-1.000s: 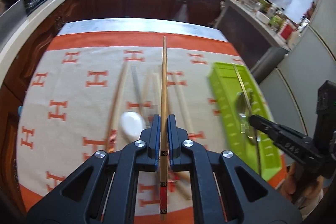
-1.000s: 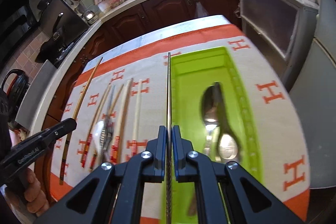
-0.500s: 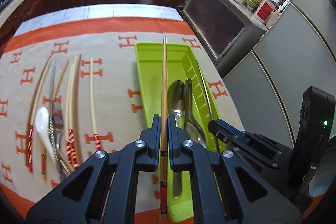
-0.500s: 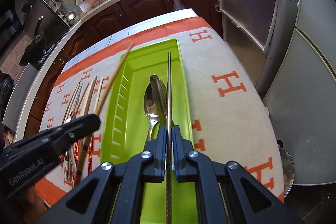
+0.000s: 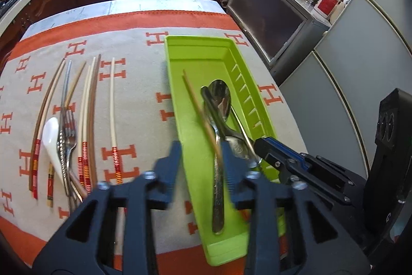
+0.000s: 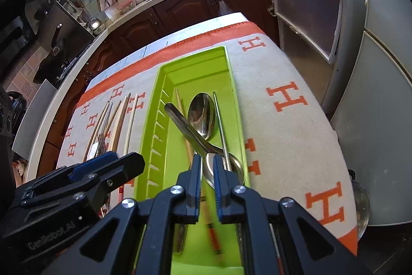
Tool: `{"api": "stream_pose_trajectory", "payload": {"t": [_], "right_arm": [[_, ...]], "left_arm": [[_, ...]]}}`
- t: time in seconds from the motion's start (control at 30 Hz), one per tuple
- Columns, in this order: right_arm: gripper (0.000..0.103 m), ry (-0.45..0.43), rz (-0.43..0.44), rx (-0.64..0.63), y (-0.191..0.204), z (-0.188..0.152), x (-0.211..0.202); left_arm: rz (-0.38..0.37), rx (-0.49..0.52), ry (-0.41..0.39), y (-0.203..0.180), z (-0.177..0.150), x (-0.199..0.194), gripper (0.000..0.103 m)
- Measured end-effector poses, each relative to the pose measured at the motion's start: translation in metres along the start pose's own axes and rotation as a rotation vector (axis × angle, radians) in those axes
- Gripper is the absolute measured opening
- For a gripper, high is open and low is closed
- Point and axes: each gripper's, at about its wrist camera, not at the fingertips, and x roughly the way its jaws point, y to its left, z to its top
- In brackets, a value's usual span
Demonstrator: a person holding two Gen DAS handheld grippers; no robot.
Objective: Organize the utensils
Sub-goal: 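Carry the metal chopstick into the tray with right gripper while left drops its chopstick there, then reach back to the pile and grasp a red-banded chopstick with the right gripper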
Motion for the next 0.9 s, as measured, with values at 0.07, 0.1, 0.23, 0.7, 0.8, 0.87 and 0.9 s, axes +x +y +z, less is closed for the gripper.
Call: {"api": "stream_pose_trajectory", "payload": {"t": [0.07, 0.1, 0.23, 0.7, 0.8, 0.87, 0.9], "right_arm": [[0.015, -0.010, 0.004, 0.000, 0.002, -0.001, -0.005], [0.016, -0.015, 0.002, -0.001, 0.004, -0.002, -0.007], [0.016, -0.030, -0.001, -0.013, 0.012, -0.005, -0.014], [0.016, -0.048, 0.028, -0.049, 0.049, -0.019, -0.033], [0.016, -0.052, 0.036, -0.060, 0.059, -0.022, -0.036], [0.016, -0.053, 0.040, -0.069, 0.064, -0.022, -0.037], [0.016, -0.054, 0.043, -0.071, 0.068, -0.023, -0.038]], "left_arm": [[0.009, -0.006, -0.027, 0.005, -0.002, -0.009, 0.052], [0.017, -0.003, -0.036, 0.007, -0.003, -0.014, 0.052], [0.054, 0.018, -0.057, 0.016, -0.008, -0.031, 0.053], [0.070, 0.039, -0.124, 0.044, -0.030, -0.081, 0.053], [0.045, 0.037, -0.122, 0.050, -0.035, -0.091, 0.053], [0.047, 0.036, -0.130, 0.054, -0.037, -0.098, 0.053], [0.049, 0.034, -0.134, 0.055, -0.038, -0.100, 0.053]]}}
